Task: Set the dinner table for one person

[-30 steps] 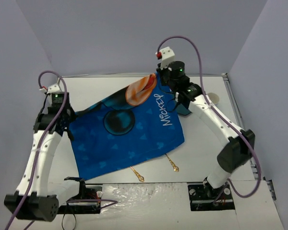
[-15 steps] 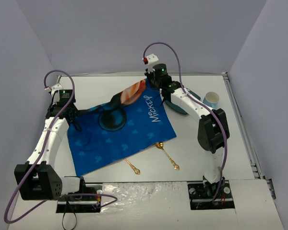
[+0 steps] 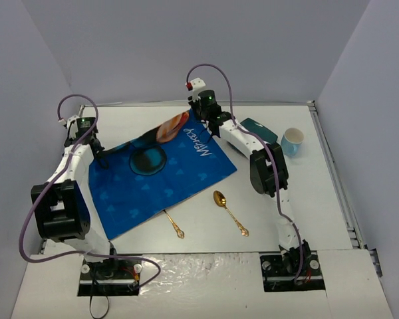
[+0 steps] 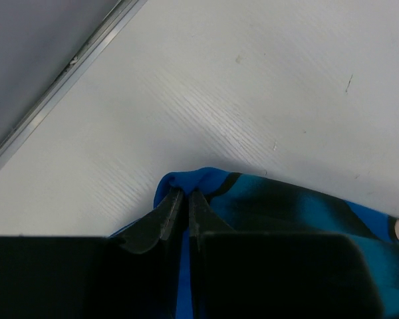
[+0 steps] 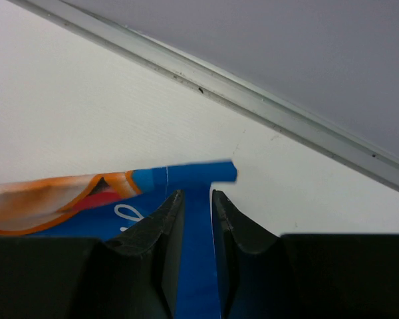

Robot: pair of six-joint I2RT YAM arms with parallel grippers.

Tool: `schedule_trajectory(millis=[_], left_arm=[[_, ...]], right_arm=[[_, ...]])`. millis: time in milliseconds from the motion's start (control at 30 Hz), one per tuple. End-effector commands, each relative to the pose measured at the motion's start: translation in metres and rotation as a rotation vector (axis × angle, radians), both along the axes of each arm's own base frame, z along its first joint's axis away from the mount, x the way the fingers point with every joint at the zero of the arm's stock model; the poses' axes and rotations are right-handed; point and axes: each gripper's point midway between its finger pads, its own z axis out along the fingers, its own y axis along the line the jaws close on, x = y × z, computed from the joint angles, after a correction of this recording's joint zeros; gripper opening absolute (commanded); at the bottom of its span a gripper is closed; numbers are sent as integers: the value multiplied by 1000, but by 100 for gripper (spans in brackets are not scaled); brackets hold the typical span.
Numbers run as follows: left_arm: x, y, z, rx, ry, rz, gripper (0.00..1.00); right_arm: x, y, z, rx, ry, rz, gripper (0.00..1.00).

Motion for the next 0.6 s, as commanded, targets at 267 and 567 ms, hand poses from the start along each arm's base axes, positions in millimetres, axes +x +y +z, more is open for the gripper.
schedule_trajectory(millis=[267, 567], left_arm=[[67, 43, 68, 141, -117, -39, 93], [30, 1, 60, -31, -56, -111, 97]], right_arm=[[8, -14, 103, 120, -157, -79, 80], [-127, -11, 87, 123, 79, 110, 76]])
